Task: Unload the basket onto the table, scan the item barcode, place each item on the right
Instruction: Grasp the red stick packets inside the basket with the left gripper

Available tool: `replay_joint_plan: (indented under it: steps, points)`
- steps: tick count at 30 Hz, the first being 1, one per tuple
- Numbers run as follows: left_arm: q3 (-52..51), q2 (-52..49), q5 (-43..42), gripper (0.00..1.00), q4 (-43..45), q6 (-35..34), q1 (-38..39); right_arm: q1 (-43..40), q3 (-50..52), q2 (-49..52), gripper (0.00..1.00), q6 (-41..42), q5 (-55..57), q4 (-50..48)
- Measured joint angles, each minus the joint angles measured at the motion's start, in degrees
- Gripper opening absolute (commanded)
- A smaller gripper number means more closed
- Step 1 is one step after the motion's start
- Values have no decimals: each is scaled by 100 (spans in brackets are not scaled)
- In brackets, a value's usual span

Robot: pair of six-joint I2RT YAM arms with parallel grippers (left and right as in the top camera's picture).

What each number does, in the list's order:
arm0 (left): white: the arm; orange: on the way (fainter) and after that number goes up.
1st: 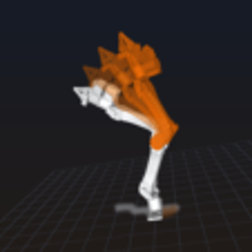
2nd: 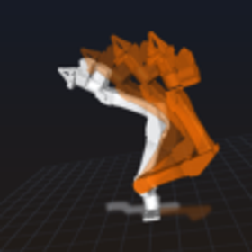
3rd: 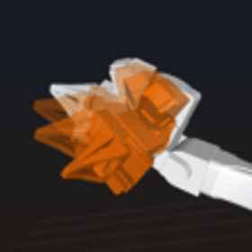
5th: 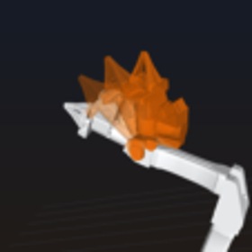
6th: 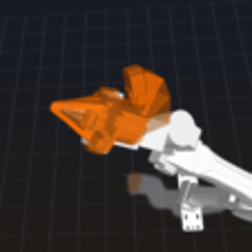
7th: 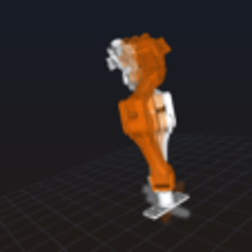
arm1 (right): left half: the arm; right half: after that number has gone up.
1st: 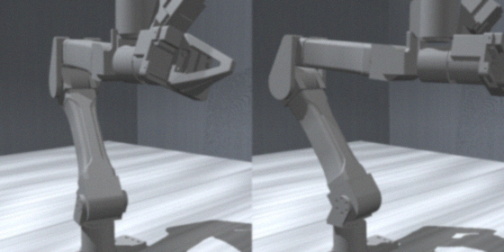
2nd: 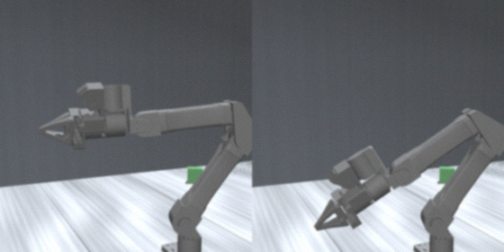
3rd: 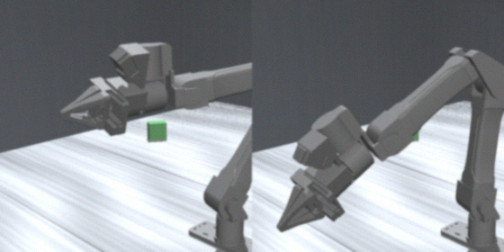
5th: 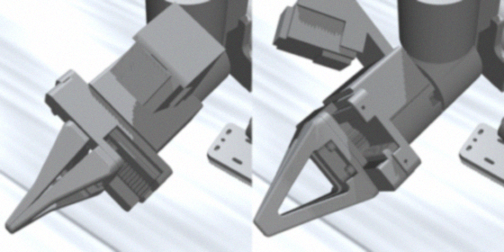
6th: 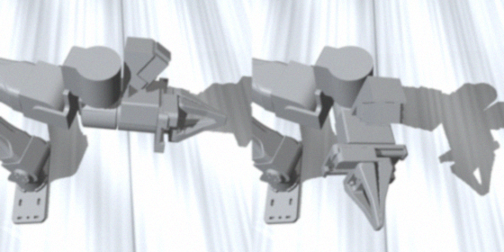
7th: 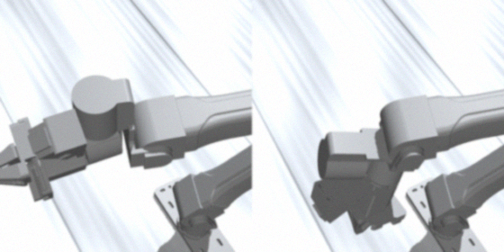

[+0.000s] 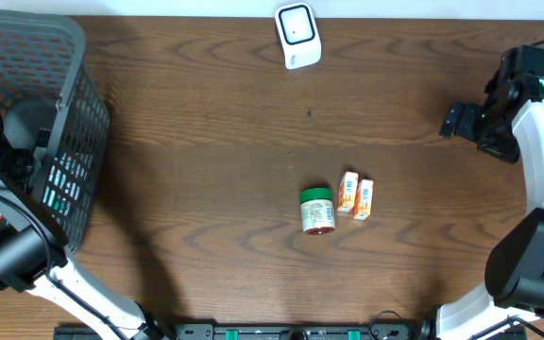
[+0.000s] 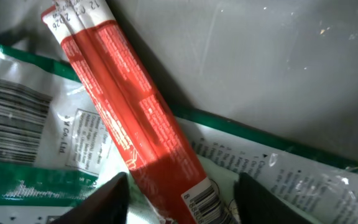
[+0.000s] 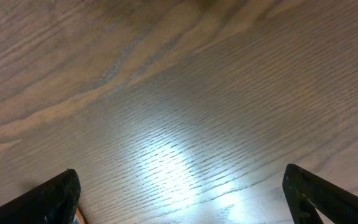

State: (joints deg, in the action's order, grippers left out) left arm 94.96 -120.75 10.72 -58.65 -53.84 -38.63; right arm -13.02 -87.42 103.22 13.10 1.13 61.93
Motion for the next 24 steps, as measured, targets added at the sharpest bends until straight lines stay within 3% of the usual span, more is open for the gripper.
replay_joint_plan:
  steps: [4, 7, 11, 12, 13, 14, 16, 18, 24]
  points:
    - [0, 118, -4, 36, -127, -4, -11, 0, 0, 0, 99, 0, 2, -2]
    - [0, 549, -11, 13, -109, -15, -24, 0, 0, 2, 99, 0, 0, 0]
    - [2, 1543, -4, 8, 0, -2, -28, 0, 0, 0, 99, 0, 0, -2]
    - [15, 1875, -9, 10, 22, -17, -28, 0, 0, 2, 99, 0, 0, 0]
    - [33, 2044, -2, 26, 20, -15, -26, 0, 0, 0, 99, 0, 0, -2]
    - [59, 2236, -4, 50, 22, -20, -28, 0, 0, 0, 99, 0, 0, -2]
    - [103, 2535, -4, 67, 22, -17, -28, -2, 0, 0, 99, 0, 0, 0]
    - [118, 2653, 0, 71, 17, -28, -28, 0, 0, 2, 99, 0, 0, -2]
    - [74, 2382, -2, 72, 20, -17, -28, 0, 0, 0, 99, 0, 0, 0]
